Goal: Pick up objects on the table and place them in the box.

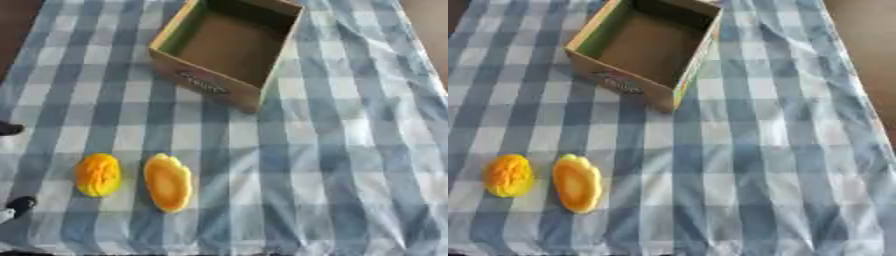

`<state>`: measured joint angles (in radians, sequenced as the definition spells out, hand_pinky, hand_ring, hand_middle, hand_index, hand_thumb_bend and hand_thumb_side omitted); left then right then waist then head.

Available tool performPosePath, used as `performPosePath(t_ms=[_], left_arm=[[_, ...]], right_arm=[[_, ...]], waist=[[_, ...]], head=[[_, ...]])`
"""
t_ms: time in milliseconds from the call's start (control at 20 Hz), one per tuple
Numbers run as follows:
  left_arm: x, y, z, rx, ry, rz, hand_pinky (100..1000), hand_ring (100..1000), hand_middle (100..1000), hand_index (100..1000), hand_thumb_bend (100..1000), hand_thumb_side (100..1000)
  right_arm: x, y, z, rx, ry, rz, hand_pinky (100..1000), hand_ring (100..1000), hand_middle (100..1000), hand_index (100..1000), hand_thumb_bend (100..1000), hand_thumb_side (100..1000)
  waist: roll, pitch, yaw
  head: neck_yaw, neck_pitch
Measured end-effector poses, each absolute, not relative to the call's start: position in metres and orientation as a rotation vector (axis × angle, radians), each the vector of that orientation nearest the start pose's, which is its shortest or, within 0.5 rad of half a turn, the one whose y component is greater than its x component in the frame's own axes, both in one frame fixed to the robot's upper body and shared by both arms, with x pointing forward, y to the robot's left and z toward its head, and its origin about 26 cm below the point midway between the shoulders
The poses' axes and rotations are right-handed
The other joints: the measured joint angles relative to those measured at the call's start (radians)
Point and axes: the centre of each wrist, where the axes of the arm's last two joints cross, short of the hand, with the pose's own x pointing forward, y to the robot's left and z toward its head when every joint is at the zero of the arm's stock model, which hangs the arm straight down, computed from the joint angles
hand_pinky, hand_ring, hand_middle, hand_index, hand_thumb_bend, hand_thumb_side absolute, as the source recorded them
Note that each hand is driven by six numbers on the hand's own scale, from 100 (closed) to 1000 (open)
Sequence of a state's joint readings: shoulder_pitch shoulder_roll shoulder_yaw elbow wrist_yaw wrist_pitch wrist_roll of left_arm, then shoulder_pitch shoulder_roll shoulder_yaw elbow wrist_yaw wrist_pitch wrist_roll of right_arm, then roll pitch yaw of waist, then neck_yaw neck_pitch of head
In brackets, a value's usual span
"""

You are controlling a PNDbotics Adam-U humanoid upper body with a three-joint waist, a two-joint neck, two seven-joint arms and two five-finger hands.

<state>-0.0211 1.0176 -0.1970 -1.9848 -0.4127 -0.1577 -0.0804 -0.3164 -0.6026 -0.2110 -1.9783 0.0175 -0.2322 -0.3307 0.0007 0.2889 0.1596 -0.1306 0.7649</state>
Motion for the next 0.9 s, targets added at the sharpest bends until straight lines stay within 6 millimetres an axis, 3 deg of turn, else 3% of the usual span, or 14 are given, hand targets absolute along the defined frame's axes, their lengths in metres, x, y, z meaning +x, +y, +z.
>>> performPosePath(t_ms=[50,550,900], left_arm=[[0.26,0.338,0.171,0.685,-1.684,-1.547,848,821,781,911,480,100],[0.267,0.321,0.174,0.455,-1.589,-1.545,848,827,791,921,469,100],[0.272,0.313,0.178,0.453,-1.57,-1.543,851,828,790,913,482,114]], right_arm=[[0.29,-0.345,0.259,0.918,3.448,-0.199,754,858,733,745,100,614],[0.29,-0.344,0.261,0.907,3.45,-0.205,754,859,732,744,100,622],[0.291,-0.344,0.261,0.901,3.454,-0.206,754,860,732,744,100,631]], waist=[[0.001,0.0,0.0],[0.006,-0.001,-0.011],[0.006,-0.001,-0.011]], head=[[0.002,0.0],[0.016,0.0],[0.021,0.0]])
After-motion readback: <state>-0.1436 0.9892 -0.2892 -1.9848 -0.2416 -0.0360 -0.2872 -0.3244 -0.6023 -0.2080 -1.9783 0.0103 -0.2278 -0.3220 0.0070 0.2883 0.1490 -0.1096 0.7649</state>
